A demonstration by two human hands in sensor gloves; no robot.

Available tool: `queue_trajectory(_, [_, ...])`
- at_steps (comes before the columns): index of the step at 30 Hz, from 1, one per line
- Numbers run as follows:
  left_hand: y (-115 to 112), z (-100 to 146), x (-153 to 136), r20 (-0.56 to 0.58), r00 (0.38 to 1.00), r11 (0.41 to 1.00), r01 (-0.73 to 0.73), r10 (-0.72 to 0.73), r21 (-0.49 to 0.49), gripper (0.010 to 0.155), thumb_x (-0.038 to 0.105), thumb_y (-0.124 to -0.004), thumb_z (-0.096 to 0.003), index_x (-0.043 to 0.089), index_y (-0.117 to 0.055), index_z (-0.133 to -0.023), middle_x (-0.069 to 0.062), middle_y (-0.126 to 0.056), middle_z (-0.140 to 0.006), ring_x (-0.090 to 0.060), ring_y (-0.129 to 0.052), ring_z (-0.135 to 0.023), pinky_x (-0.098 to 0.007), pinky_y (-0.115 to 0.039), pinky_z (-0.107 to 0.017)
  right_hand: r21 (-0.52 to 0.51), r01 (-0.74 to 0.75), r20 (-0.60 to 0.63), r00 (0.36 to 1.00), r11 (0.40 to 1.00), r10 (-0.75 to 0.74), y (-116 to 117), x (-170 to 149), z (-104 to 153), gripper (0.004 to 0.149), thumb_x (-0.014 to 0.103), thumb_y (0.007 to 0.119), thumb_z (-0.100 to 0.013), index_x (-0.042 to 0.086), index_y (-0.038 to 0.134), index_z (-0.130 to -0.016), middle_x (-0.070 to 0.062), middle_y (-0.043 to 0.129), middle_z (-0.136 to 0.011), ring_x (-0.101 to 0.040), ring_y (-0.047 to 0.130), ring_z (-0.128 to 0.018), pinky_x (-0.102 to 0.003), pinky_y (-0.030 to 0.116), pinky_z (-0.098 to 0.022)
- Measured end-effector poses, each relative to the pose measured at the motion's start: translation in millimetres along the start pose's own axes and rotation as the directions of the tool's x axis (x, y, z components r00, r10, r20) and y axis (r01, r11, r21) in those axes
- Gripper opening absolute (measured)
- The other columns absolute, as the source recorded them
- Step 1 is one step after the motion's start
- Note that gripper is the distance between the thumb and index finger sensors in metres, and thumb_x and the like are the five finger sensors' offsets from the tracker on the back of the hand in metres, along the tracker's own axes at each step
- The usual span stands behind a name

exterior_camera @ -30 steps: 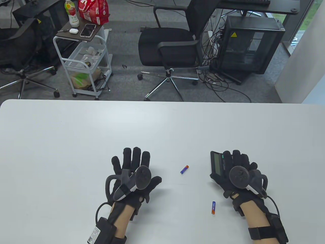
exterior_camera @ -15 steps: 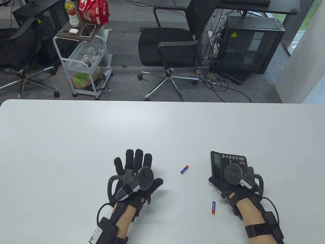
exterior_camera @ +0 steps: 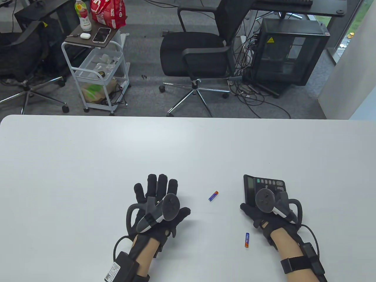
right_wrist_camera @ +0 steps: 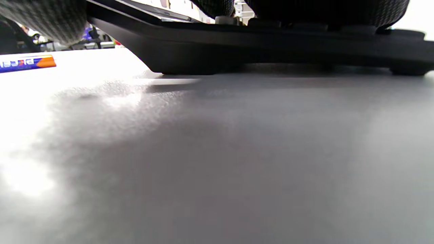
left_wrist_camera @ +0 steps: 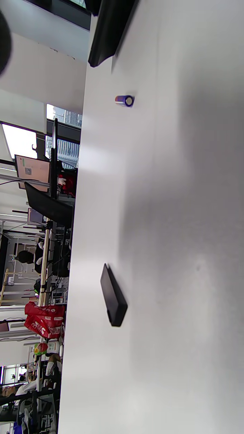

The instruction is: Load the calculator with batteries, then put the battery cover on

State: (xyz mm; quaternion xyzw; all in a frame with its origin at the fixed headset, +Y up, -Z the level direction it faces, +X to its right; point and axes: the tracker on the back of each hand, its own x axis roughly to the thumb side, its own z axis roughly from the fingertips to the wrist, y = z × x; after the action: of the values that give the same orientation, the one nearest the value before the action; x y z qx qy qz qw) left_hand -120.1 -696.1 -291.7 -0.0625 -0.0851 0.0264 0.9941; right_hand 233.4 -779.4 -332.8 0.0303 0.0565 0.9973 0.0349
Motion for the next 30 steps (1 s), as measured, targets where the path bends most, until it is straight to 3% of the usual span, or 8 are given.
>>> queue_trajectory(4, [-1, 0, 0, -0.001, 1.000, 1.000, -0.001, 0.001, -0.005, 0.096, 0.081, -0.059, -0.0401, 0.032, -0.013, -0.109, -0.002, -0.005, -0.117, -0.037, 0.003, -0.109, -0.074, -0.003, -0.069, 0.004, -0.046, 0.012, 0.999, 0.999, 0.046, 1, 6, 0, 0.093, 0.070, 0.064, -0.045, 0.002, 0.043, -0.104, -0.044, 0.051, -0.097, -0.075, 0.055, -0.083, -0.079, 0.059, -0.055])
queue_trajectory(7, [-1, 0, 0, -0.001, 1.000, 1.000, -0.007, 0.007, -0.005, 0.096, 0.081, -0.059, -0.0402, 0.032, -0.013, -0.109, -0.002, -0.005, -0.117, -0.037, 0.003, -0.109, -0.074, -0.003, -0.069, -0.061, -0.031, 0.015, 0.999, 0.998, 0.032, -6, 4, 2, 0.091, 0.069, 0.061, -0.044, 0.000, 0.046, -0.101, -0.044, 0.057, -0.093, -0.074, 0.062, -0.080, -0.077, 0.064, -0.053])
queue_trajectory(11, [-2, 0, 1, 0.003, 1.000, 1.000, -0.031, 0.031, -0.003, 0.095, 0.081, -0.057, -0.0404, 0.031, -0.014, -0.109, -0.002, -0.006, -0.118, -0.037, 0.003, -0.109, -0.074, -0.003, -0.069, -0.285, -0.080, -0.053, 0.996, 0.955, 0.068, -17, -6, 10, 0.081, 0.063, 0.064, -0.045, 0.002, 0.056, -0.097, -0.038, 0.075, -0.085, -0.065, 0.084, -0.070, -0.068, 0.081, -0.046])
queue_trajectory(19, [-4, -1, 2, 0.002, 0.999, 0.999, -0.033, 0.033, -0.012, 0.094, 0.080, -0.056, -0.0405, 0.031, -0.014, -0.109, -0.002, -0.007, -0.118, -0.037, 0.003, -0.109, -0.074, -0.003, -0.069, -0.309, 0.098, -0.040, 0.992, 0.946, -0.116, -31, -25, 16, 0.075, 0.056, 0.070, -0.047, 0.001, 0.061, -0.096, -0.038, 0.078, -0.085, -0.064, 0.086, -0.069, -0.066, 0.083, -0.045])
queue_trajectory(23, [-4, -1, 1, 0.002, 0.999, 0.999, -0.041, 0.041, -0.012, 0.094, 0.080, -0.055, -0.0406, 0.031, -0.015, -0.110, -0.003, -0.007, -0.118, -0.037, 0.003, -0.109, -0.074, -0.003, -0.069, -0.374, 0.228, -0.020, 0.967, 0.899, -0.254, -36, -43, 21, 0.074, 0.055, 0.069, -0.046, -0.002, 0.064, -0.094, -0.037, 0.080, -0.084, -0.063, 0.087, -0.068, -0.066, 0.082, -0.044])
queue_trajectory(30, [-4, -1, 2, 0.019, 0.998, 0.998, -0.066, 0.066, 0.003, 0.093, 0.080, -0.054, -0.0405, 0.031, -0.016, -0.110, -0.003, -0.009, -0.118, -0.037, 0.001, -0.109, -0.074, -0.003, -0.069, -0.570, 0.421, 0.106, 0.889, 0.706, -0.445, -51, -58, 40, 0.065, 0.047, 0.072, -0.047, -0.002, 0.070, -0.089, -0.033, 0.085, -0.084, -0.059, 0.089, -0.069, -0.064, 0.082, -0.045])
